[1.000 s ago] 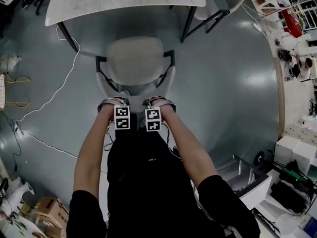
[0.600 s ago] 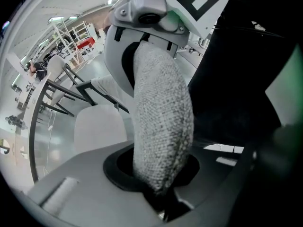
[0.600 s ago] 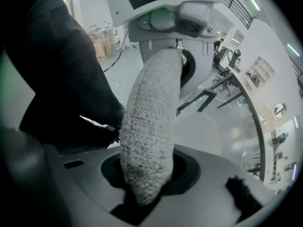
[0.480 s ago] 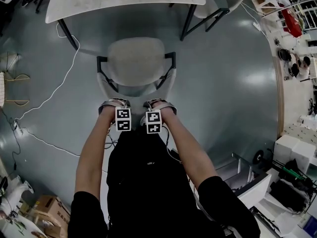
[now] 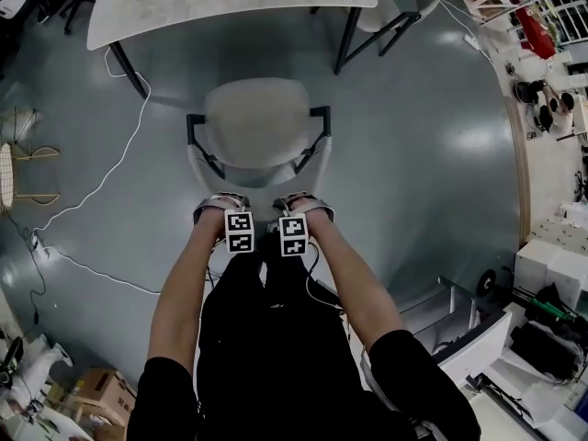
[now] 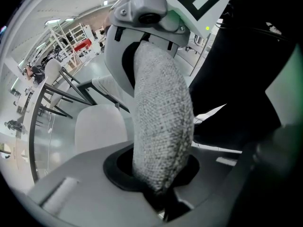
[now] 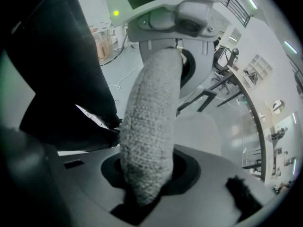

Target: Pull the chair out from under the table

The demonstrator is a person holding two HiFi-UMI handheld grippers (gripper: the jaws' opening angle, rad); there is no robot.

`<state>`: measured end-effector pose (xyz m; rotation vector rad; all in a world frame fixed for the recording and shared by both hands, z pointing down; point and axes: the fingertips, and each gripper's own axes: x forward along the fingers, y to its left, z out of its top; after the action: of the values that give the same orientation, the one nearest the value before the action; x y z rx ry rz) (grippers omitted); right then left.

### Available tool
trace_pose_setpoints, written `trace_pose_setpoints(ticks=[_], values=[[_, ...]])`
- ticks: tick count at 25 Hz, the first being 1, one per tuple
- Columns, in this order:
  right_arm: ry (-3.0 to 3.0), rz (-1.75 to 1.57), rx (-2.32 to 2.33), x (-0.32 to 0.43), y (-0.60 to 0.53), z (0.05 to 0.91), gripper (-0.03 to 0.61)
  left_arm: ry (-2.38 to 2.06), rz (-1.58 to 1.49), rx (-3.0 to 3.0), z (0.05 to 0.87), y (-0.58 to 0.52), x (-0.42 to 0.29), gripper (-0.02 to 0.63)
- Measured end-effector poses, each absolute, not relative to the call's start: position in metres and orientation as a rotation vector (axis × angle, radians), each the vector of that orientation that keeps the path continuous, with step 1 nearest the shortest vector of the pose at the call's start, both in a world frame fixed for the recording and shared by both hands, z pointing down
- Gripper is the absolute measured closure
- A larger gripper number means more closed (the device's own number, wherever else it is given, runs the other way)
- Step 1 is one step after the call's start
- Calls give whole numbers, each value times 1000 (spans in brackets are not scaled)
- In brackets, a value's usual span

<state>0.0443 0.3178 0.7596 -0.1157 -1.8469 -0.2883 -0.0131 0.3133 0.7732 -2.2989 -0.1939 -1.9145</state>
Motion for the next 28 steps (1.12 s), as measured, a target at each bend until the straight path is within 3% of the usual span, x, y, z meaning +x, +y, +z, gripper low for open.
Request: trace_pose_setpoints(ticks=[28], values=[[-1852, -287, -116, 47, 381, 761, 476, -175, -1929, -2298, 775, 376, -10, 540]])
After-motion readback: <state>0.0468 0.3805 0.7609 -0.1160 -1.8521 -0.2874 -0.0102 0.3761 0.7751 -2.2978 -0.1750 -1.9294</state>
